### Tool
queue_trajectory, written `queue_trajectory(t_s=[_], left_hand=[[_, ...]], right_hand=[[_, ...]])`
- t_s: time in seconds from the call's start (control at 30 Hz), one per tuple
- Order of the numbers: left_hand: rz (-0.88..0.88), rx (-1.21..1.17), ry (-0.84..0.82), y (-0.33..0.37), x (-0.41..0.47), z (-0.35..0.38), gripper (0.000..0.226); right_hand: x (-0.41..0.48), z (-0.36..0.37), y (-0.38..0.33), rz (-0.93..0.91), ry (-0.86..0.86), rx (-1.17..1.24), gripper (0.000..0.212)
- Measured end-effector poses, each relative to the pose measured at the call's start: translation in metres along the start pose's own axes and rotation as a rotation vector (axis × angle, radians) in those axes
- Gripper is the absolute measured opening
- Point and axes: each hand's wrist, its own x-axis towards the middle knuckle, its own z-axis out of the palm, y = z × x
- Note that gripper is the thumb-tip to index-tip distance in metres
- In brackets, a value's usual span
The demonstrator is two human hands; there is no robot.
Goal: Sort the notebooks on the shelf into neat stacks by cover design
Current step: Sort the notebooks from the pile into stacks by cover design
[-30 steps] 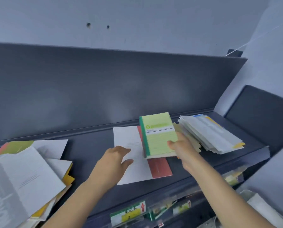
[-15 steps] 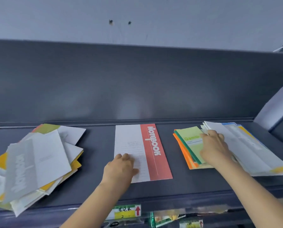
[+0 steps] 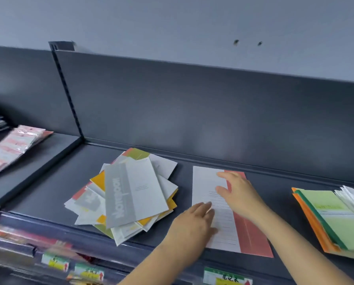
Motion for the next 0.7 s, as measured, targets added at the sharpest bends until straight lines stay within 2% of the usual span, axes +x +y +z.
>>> queue_trajectory(t_s=[0.07, 0.2, 0.3, 0.37, 0.43, 0.47, 0.53, 0.6, 0.63, 0.7], left_hand=[[-0.005, -0.066, 0.134, -0.020, -0.013, -0.021, 0.025], [-0.298, -0.026, 0.307, -0.089, -0.040, -0.058, 0.027], [-0.622, -0.015, 0.195, -0.141, -0.062, -0.075, 0.040], [-0.714, -0.088, 0.156, -0.168, -0.076, -0.074, 0.041], [-0.711, -0.173, 0.156, -0.187, -0.083, -0.072, 0.039], [-0.691, -0.202, 0.143, -0.194, -0.084, -0.071, 0.038], [-0.651, -0.216, 0.124, -0.206, -0.085, -0.072, 0.038], [-0.622, -0.215, 0.131, -0.220, -0.085, -0.075, 0.038], [-0.613, -0.219, 0.135, -0.227, -0.085, -0.076, 0.036], [-0.616, -0.232, 0.139, -0.239, -0.085, -0.078, 0.025]], right_hand=[[0.010, 0.012, -0.026, -0.001, -0.040, 0.090, 0.045], [0.026, 0.045, -0.073, 0.012, -0.135, 0.188, 0.050], [0.032, 0.075, -0.105, 0.031, -0.218, 0.157, 0.057], [0.035, 0.095, -0.121, 0.047, -0.275, 0.041, 0.064], [0.042, 0.110, -0.129, 0.120, -0.292, -0.013, 0.077], [0.047, 0.113, -0.130, 0.161, -0.282, 0.015, 0.078], [0.060, 0.110, -0.128, 0.184, -0.201, 0.017, 0.062], [0.072, 0.093, -0.124, 0.206, -0.045, 0.040, 0.042], [0.077, 0.078, -0.122, 0.237, 0.007, 0.172, 0.035], [0.079, 0.050, -0.120, 0.303, -0.016, 0.523, 0.027]])
